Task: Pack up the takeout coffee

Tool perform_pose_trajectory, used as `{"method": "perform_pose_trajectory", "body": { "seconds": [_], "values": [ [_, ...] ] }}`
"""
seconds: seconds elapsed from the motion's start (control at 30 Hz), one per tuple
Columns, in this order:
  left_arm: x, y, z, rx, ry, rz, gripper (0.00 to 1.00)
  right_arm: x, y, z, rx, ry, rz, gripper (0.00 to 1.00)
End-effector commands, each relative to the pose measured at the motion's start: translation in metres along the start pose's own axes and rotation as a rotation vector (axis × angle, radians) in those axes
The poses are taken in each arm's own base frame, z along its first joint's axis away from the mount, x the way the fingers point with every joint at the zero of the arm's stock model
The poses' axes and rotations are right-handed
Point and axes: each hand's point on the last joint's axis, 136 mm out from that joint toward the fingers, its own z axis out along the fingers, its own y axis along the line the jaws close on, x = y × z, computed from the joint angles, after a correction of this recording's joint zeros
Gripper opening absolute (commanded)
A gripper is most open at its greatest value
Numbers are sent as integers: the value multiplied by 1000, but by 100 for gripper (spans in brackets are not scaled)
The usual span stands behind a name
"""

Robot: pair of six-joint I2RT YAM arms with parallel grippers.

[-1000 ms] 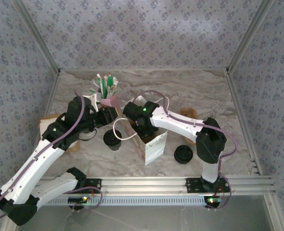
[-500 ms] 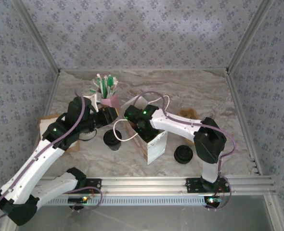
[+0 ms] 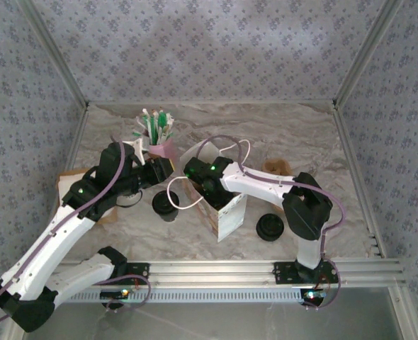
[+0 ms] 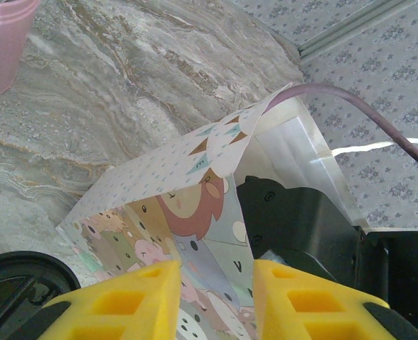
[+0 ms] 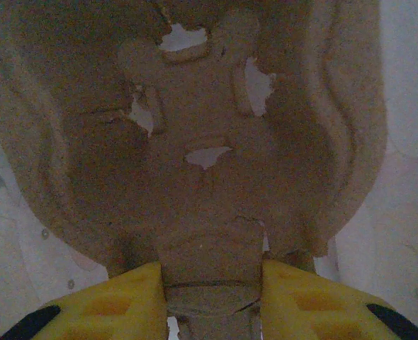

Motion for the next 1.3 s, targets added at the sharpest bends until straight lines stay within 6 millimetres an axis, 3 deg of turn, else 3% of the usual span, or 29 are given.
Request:
{"method": "perform_pose_trajectory", "body": {
  "seconds": [0.0, 0.47, 0.83, 1.27],
  "values": [
    [-6, -7, -1, 33, -24, 2, 32, 14, -5, 15, 18, 70, 20, 37],
    [-7, -8, 1, 31, -20, 3, 32, 15, -4, 20, 18, 82, 15, 40],
    [-8, -9, 3, 33, -20, 5, 32, 9, -6, 5, 26, 50, 15, 51],
    [-8, -7, 5, 24, -22, 8, 33, -23, -16, -12, 19, -7, 42, 57]
  ]
}}
